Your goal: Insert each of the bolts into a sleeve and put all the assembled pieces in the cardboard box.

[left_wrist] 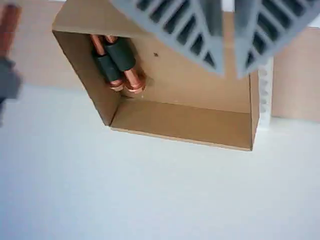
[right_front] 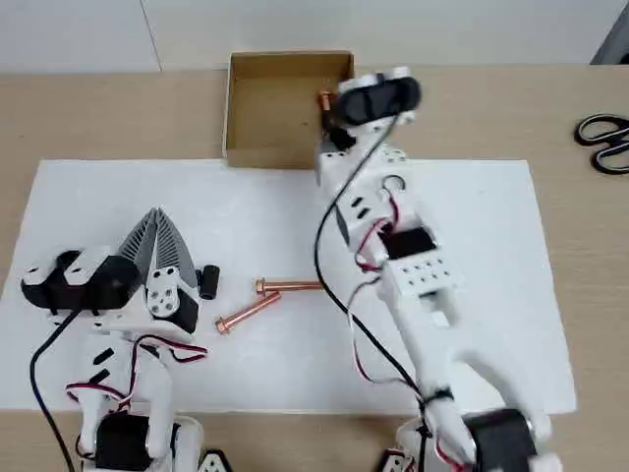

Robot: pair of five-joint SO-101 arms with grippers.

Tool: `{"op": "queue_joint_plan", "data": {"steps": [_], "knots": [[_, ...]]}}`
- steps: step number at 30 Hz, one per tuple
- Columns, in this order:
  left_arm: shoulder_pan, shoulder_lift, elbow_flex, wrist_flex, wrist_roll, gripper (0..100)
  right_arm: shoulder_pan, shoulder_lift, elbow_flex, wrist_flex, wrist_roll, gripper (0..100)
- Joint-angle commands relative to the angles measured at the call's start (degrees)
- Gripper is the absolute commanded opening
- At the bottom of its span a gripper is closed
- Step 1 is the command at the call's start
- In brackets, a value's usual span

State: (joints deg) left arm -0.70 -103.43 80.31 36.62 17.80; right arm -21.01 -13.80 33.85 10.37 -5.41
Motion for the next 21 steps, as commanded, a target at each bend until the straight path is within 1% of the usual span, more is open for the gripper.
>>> {"op": "queue_joint_plan", "data": {"steps": [1,4,7,9,13,21], "knots": [[0.1,-0.6,-0.3,0.3,0.4,1,-0.3,6.4,-10.5,-0.5,7.6,0.3],[0.2,-0.6,-0.3,0.3,0.4,1,-0.2,14.5,-20.2,0.0,12.0,0.3],[0.2,-0.6,-0.3,0.2,0.4,1,0.0,22.8,-30.2,0.0,14.2,0.3],[0.2,-0.6,-0.3,0.2,0.4,1,0.0,28.2,-36.7,0.9,15.1,0.3],[0.2,-0.6,-0.2,0.3,0.4,1,0.0,39.6,-51.2,5.8,16.3,0.3],[0.1,-0.6,-0.2,0.3,0.4,1,0.9,64.2,-79.1,7.7,19.0,0.3]]}}
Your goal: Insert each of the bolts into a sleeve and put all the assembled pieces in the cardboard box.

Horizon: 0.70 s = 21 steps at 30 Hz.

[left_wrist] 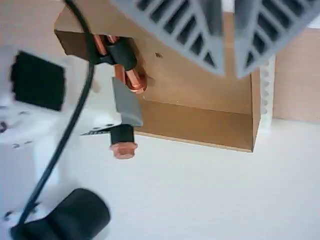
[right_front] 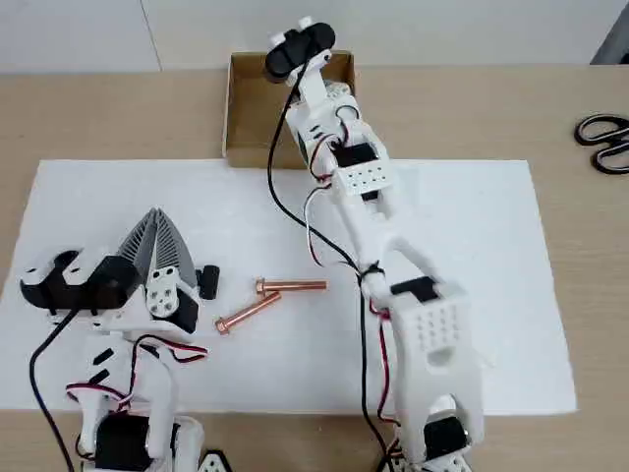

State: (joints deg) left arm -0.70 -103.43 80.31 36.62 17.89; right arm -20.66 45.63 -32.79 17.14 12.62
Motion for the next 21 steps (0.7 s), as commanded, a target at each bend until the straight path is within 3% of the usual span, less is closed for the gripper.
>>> {"op": "queue_joint_plan", "data": {"steps": [1,12,17,21], "knots": [[0.0,-0.6,-0.2,0.3,0.4,1,0.6,7.2,-15.3,2.1,1.1,0.3],[0.1,-0.6,-0.2,0.3,0.4,1,0.7,24.8,-43.5,17.5,1.3,1.3],[0.1,-0.6,-0.2,0.3,0.4,1,0.7,26.5,-46.5,21.6,1.3,16.5],[0.1,-0.6,-0.2,0.3,0.4,1,0.7,26.6,-46.4,22.6,1.3,17.4]]}}
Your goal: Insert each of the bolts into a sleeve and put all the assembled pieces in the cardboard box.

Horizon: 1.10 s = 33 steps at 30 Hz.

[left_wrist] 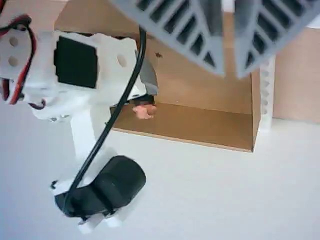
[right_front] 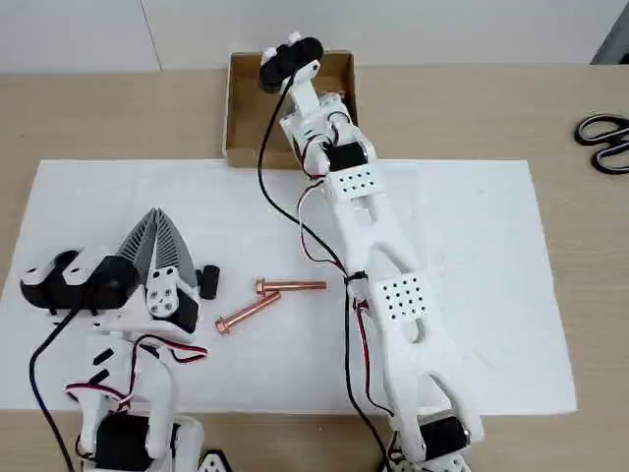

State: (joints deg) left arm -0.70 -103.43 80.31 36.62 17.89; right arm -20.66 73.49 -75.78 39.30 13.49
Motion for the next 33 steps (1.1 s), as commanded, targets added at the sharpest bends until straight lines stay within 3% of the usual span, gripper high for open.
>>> {"op": "queue_joint_plan", "data": {"steps": [1,9,16,26,33], "knots": [[0.1,-0.6,-0.2,0.2,0.4,1,0.7,-1.3,-3.4,0.5,0.4,16.6],[0.1,-0.6,-0.2,0.1,0.4,1,1.1,-1.6,-4.0,1.5,0.4,14.5],[0.2,-0.6,-0.3,0.1,0.4,1,1.8,-9.5,-21.1,22.2,0.4,14.5],[0.2,-0.6,-0.6,0.1,0.4,1,-3.6,-28.0,-20.7,46.7,8.8,14.5],[0.2,-0.6,-1.9,0.1,0.4,1,-7.8,-47.5,-20.7,56.1,9.4,14.5]]}}
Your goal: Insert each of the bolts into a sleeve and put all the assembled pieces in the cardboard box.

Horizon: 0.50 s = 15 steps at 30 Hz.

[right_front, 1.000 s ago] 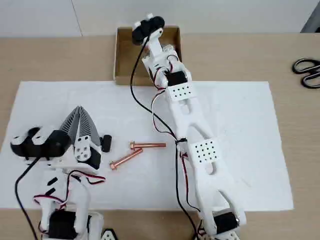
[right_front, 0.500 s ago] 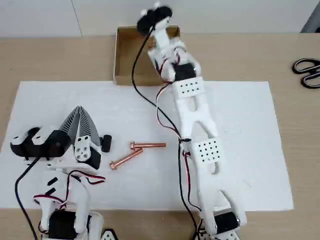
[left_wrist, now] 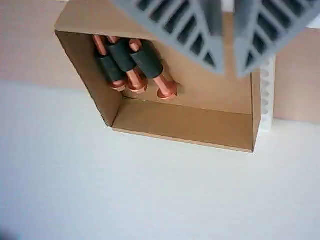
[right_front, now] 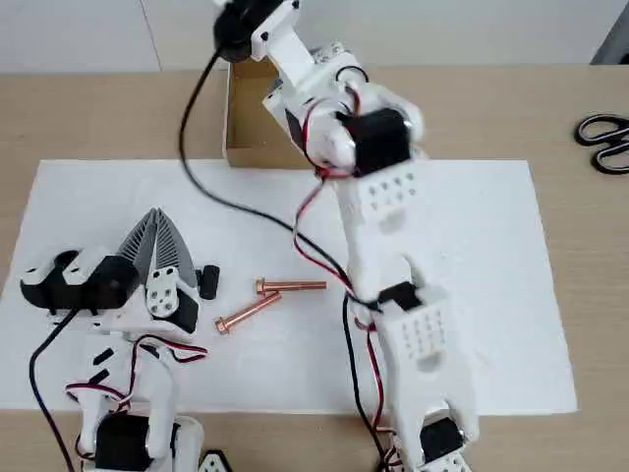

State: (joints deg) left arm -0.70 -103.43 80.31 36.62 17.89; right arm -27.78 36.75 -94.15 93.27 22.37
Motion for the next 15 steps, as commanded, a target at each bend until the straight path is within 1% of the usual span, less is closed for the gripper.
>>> {"op": "queue_joint_plan", "data": {"steps": [1,9,12,15], "knots": [[0.2,-0.6,-2.2,0.1,0.4,1,-0.7,-13.4,-2.3,2.5,0.5,14.5],[0.2,-0.6,-2.3,0.1,0.4,1,2.9,-28.4,-2.1,3.1,0.5,14.4],[0.2,-0.6,-2.3,0.2,0.4,1,5.8,-32.8,-1.8,3.3,0.5,14.4],[0.2,-0.6,-2.3,0.2,0.4,1,9.5,-37.3,3.7,3.7,0.0,14.4]]}}
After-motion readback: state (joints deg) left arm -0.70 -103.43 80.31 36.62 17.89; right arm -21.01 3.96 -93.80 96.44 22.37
